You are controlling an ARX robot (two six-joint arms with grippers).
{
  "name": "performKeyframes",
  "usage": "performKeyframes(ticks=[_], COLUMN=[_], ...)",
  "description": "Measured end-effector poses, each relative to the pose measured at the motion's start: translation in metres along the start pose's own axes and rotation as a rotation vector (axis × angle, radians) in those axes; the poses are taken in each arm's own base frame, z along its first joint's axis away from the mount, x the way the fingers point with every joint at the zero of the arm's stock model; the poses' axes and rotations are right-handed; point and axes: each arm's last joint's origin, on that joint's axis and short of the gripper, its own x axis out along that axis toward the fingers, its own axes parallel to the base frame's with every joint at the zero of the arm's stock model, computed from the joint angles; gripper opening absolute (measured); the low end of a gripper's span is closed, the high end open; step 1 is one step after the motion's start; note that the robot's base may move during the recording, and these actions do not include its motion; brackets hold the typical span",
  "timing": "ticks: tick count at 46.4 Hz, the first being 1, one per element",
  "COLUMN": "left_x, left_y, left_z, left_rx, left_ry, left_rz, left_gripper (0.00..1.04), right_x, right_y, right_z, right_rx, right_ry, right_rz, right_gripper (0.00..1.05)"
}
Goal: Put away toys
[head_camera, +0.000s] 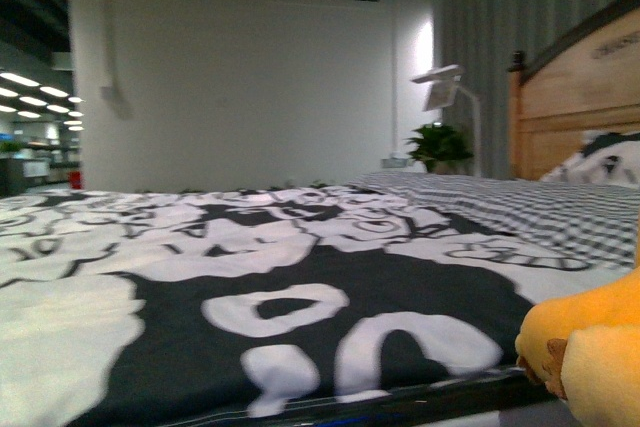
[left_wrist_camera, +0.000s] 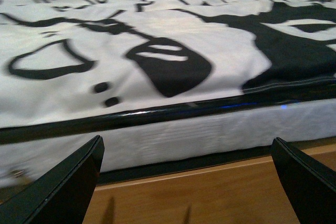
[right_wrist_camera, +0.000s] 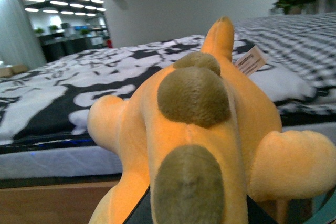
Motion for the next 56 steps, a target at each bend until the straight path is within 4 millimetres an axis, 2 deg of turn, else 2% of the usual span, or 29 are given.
performKeyframes(ticks=[56], left_x=[0.0], left_y=[0.0001], left_z=[0.0], left_rx=[0.0], left_ry=[0.0], left_rz=[0.003], left_gripper=[0.99], right_x=[-0.0001], right_y=[0.0003], right_z=[0.0001], right_rx=[-0.007], right_ry=[0.0], right_rz=[0.007], right_gripper=[0.08])
